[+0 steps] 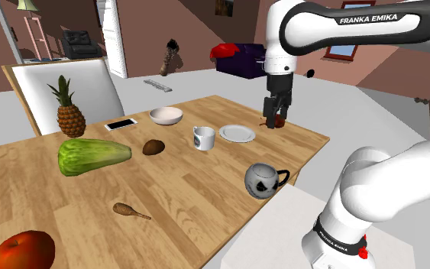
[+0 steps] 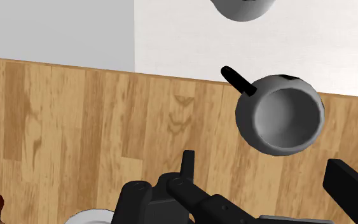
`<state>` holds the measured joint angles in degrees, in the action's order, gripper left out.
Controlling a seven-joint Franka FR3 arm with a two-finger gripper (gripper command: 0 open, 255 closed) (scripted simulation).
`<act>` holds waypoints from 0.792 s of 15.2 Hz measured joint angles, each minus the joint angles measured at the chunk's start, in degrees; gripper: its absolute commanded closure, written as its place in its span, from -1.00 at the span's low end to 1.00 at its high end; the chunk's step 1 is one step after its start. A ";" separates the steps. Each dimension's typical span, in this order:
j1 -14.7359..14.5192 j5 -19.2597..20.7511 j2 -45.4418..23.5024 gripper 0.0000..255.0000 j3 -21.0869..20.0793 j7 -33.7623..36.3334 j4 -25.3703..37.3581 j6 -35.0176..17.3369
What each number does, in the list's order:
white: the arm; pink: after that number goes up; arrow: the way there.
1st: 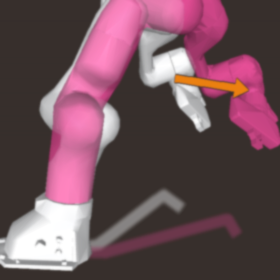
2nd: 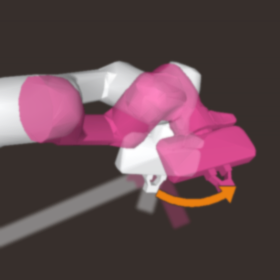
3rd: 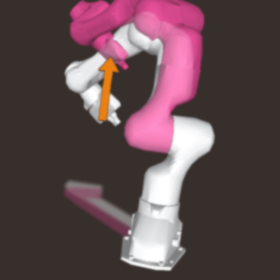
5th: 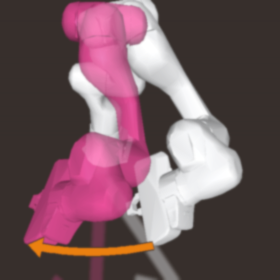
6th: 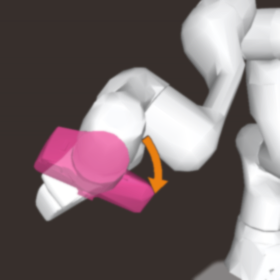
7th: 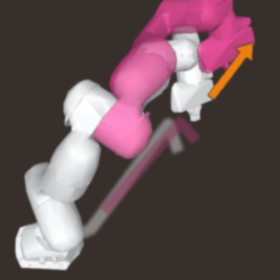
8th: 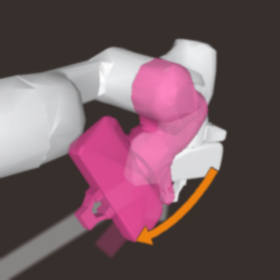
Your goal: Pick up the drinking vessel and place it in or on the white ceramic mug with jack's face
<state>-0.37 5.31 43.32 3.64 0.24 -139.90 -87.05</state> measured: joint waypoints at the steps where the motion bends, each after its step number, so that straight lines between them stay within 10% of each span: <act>1: 0.00 0.00 0.00 -1.00 0.00 0.00 0.00 0.00; 12: -1.73 -0.37 -21.02 -1.00 -0.08 -0.17 6.96 -14.89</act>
<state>-2.10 4.94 22.30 3.57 0.06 -132.94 -101.94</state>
